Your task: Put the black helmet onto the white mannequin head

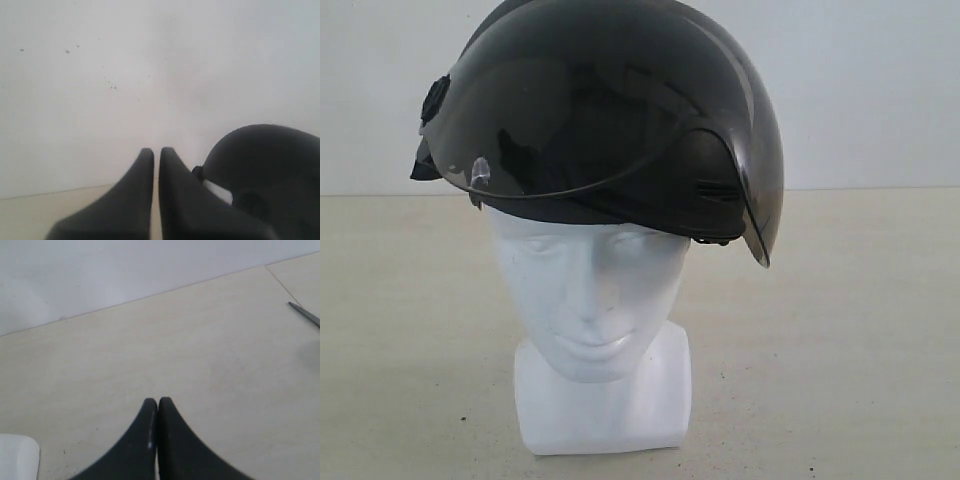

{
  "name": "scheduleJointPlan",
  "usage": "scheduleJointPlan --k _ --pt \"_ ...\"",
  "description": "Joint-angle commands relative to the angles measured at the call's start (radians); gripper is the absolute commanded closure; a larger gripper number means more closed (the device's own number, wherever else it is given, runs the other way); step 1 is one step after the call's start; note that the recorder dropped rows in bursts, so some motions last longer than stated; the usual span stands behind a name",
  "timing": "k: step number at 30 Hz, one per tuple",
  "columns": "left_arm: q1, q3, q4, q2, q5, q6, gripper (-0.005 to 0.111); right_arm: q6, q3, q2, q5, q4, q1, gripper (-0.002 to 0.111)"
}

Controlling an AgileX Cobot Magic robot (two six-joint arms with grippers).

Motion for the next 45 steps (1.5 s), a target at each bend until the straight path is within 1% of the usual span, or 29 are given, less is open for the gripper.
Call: scheduleJointPlan --k 1,2,3,5,6,7,9,10,11,12,13,16,17,18,22,24,27,29,33,34,37,41,45 --pt "-0.006 -0.168 -0.098 0.17 0.061 0.066 0.102 -0.003 -0.009 0.002 -0.014 -0.001 -0.001 0.108" --pt "-0.006 -0.195 -0.145 0.198 0.061 0.088 0.102 -0.003 -0.009 0.002 -0.014 -0.001 -0.001 0.108" --pt "-0.006 -0.238 -0.263 0.25 0.078 0.186 0.102 -0.003 -0.009 0.002 -0.014 -0.001 -0.001 0.108" --pt "-0.006 -0.28 -0.402 0.343 0.092 0.304 0.102 -0.003 -0.009 0.002 -0.02 -0.001 -0.001 0.108" --pt "-0.006 -0.294 -0.427 0.37 0.092 0.311 0.102 -0.003 -0.009 0.002 -0.064 -0.001 -0.001 0.108" --pt "-0.006 -0.326 -0.448 0.414 0.097 0.313 0.102 -0.003 -0.004 0.006 -0.221 -0.001 -0.002 0.108" --pt "-0.006 -0.368 -0.479 0.456 0.134 0.313 0.102 0.002 -0.004 0.01 -0.319 0.0 -0.001 0.108" --pt "-0.006 -0.379 -0.495 0.468 0.141 0.313 0.102 0.012 -0.004 0.01 -0.327 0.012 -0.001 0.108" --pt "-0.006 -0.383 -0.508 0.473 0.143 0.313 0.102 0.065 -0.004 0.01 -0.347 0.063 -0.001 0.108" --pt "-0.006 -0.387 -0.528 0.477 0.152 0.318 0.102 0.052 -0.007 0.021 -0.379 0.111 -0.001 0.108" --pt "-0.006 -0.387 -0.54 0.477 0.154 0.321 0.102 -0.062 -0.019 0.051 -0.345 0.205 -0.001 0.108" --pt "-0.006 -0.387 -0.547 0.477 0.154 0.351 0.102 -0.371 -0.062 0.27 -0.162 0.621 -0.001 0.108" --pt "-0.006 -0.387 -0.547 0.479 0.152 0.35 0.102 -0.5 -0.069 0.349 -0.151 0.704 -0.001 0.108" --pt "-0.006 -0.387 -0.557 0.488 0.154 0.35 0.102 -0.544 -0.076 0.42 -0.151 0.749 -0.002 0.108" --pt "-0.006 -0.387 -0.582 0.53 0.158 0.356 0.102 -0.582 -0.121 0.564 -0.15 0.776 -0.002 0.108" --pt "-0.006 -0.387 -0.582 0.559 0.182 0.362 0.102 -0.605 -0.148 0.613 -0.154 0.776 -0.003 0.108" --pt "-0.006 -0.387 -0.57 0.602 0.227 0.366 0.102 -0.637 -0.196 0.692 -0.098 0.808 -0.003 0.108" --pt "-0.006 -0.387 -0.565 0.627 0.227 0.366 0.102 -0.716 -0.217 0.747 -0.067 0.885 -0.002 0.108" --pt "-0.006 -0.389 -0.639 0.674 0.243 0.379 0.102 -0.813 -0.249 0.84 0.014 1.052 -0.003 0.108" --pt "-0.006 -0.389 -0.641 0.683 0.248 0.392 0.102 -0.869 -0.258 0.858 0.056 1.133 -0.003 0.108" --pt "-0.006 -0.389 -0.62 0.702 0.26 0.407 0.102 -0.962 -0.261 0.866 0.092 1.261 -0.001 0.108" --pt "-0.006 -0.386 -0.607 0.722 0.287 0.407 0.102 -0.964 -0.285 0.868 0.079 1.275 0.007 0.108" --pt "-0.006 -0.363 -0.59 0.729 0.291 0.407 0.102 -0.964 -0.337 0.869 0.104 1.231 0.077 0.108"
